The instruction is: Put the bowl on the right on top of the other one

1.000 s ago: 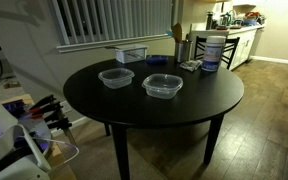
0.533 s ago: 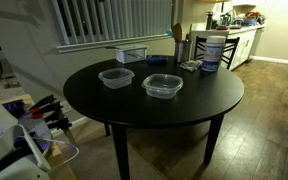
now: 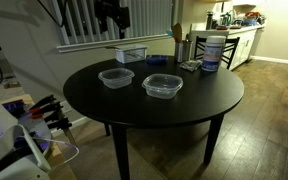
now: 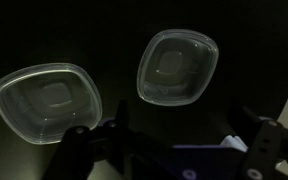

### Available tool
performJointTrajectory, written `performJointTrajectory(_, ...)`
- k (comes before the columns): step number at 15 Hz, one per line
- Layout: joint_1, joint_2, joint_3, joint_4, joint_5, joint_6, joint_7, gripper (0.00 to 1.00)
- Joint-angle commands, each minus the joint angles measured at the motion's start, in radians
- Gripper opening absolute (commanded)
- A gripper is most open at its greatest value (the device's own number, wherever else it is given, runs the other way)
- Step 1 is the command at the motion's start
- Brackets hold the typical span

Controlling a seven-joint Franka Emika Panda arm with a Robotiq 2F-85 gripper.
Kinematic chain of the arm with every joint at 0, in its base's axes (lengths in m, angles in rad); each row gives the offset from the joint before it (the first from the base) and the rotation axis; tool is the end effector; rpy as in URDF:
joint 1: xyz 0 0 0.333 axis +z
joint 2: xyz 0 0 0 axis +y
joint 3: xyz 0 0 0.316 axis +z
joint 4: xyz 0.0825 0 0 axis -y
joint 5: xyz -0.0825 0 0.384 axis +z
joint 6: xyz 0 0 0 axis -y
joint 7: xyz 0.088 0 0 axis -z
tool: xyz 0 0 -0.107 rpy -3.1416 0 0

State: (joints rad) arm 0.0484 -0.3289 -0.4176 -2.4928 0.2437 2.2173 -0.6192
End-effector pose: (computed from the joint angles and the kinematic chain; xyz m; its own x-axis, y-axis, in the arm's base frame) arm 0.4099 -0.1503 0.4000 0.9788 0.0957 0.1813 0.1425 -0.9534 -0.2660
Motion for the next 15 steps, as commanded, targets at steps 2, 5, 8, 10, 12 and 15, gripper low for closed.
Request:
performJointTrajectory(2, -0.043, 0.202, 0.023, 0.083, 0.069, 0.008, -0.135, 1.0)
performJointTrajectory(5, -0.108, 0.316, 0.046, 0.131, 0.041, 0.018, -0.159, 1.0)
performJointTrajectory(8, -0.159, 0.306, 0.093, 0.121, 0.033, 0.009, -0.12, 1.0)
performJointTrajectory(10, -0.184, 0.347, 0.105, 0.149, 0.03, 0.009, -0.118, 1.0)
performJointTrajectory(12, -0.186, 0.356, 0.11, 0.159, 0.03, 0.009, -0.117, 1.0)
performJointTrajectory(15, -0.186, 0.335, 0.126, 0.127, 0.091, 0.1, -0.207, 1.0)
